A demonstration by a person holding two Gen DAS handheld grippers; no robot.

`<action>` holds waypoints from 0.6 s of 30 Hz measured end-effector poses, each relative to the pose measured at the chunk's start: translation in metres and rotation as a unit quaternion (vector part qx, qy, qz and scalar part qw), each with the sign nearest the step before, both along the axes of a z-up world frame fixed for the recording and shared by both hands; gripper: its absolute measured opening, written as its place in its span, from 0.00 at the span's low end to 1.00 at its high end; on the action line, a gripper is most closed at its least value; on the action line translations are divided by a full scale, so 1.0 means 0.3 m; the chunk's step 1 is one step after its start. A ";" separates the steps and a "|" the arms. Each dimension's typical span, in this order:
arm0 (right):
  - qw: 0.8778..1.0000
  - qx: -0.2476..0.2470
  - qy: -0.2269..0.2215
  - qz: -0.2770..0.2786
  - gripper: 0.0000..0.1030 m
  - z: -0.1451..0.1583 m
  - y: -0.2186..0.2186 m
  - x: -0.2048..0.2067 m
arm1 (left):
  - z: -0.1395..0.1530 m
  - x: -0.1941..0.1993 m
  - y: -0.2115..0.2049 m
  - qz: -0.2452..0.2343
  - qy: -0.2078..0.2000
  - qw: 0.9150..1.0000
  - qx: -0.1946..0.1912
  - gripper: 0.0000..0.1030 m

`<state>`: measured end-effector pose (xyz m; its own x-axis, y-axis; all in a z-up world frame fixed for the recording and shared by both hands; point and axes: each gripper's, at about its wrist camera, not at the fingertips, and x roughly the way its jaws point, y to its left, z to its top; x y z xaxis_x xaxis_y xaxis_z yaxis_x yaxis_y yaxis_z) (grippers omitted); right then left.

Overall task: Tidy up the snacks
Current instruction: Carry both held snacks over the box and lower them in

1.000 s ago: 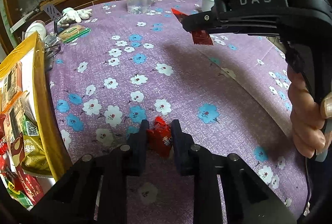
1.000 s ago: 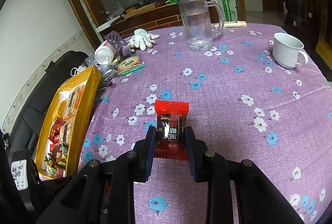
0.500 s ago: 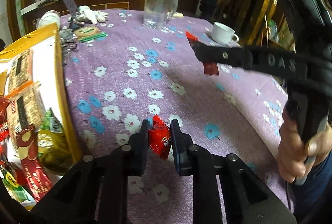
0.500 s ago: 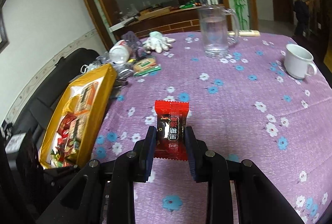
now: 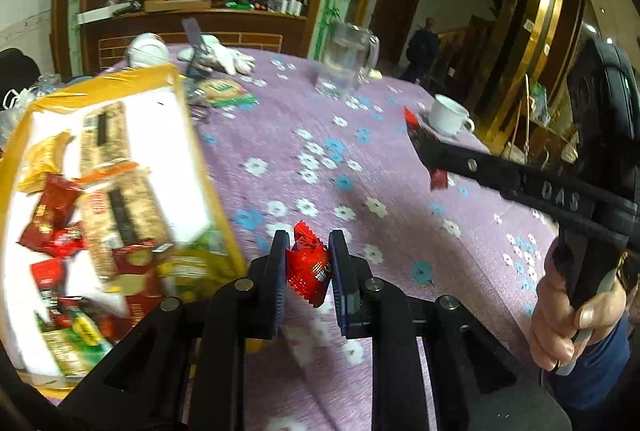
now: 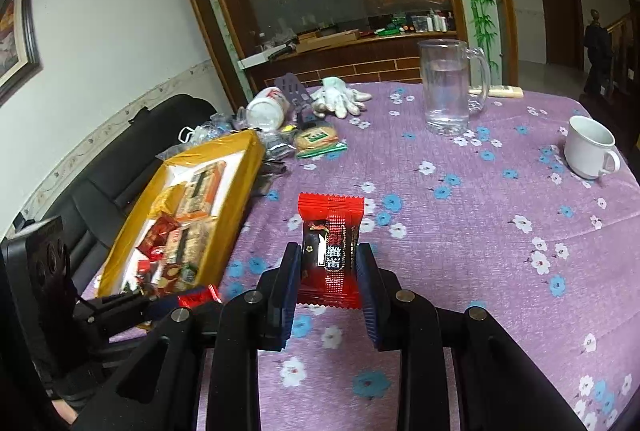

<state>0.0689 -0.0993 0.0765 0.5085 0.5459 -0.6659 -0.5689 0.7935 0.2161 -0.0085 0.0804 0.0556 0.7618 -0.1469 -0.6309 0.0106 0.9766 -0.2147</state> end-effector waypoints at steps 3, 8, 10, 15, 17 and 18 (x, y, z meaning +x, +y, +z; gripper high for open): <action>1.000 0.003 0.001 0.015 0.28 0.008 0.034 -0.042 | 0.020 -0.033 0.057 0.019 -0.012 1.000 -0.006 0.17; 0.999 0.002 0.008 0.045 0.28 0.003 0.119 -0.118 | 0.027 -0.088 0.174 0.062 -0.024 0.998 -0.013 0.17; 0.998 0.001 0.013 0.056 0.28 -0.002 0.157 -0.142 | 0.018 -0.105 0.222 0.086 -0.024 0.996 -0.007 0.17; 0.996 0.000 0.026 0.084 0.27 -0.014 0.262 -0.190 | -0.021 -0.139 0.325 0.150 -0.020 0.988 0.026 0.17; 0.995 -0.002 0.029 0.095 0.27 -0.017 0.310 -0.206 | -0.045 -0.144 0.370 0.165 -0.012 0.986 0.014 0.17; 0.995 -0.003 0.030 0.100 0.27 -0.018 0.337 -0.213 | -0.056 -0.146 0.387 0.171 -0.008 0.985 0.006 0.17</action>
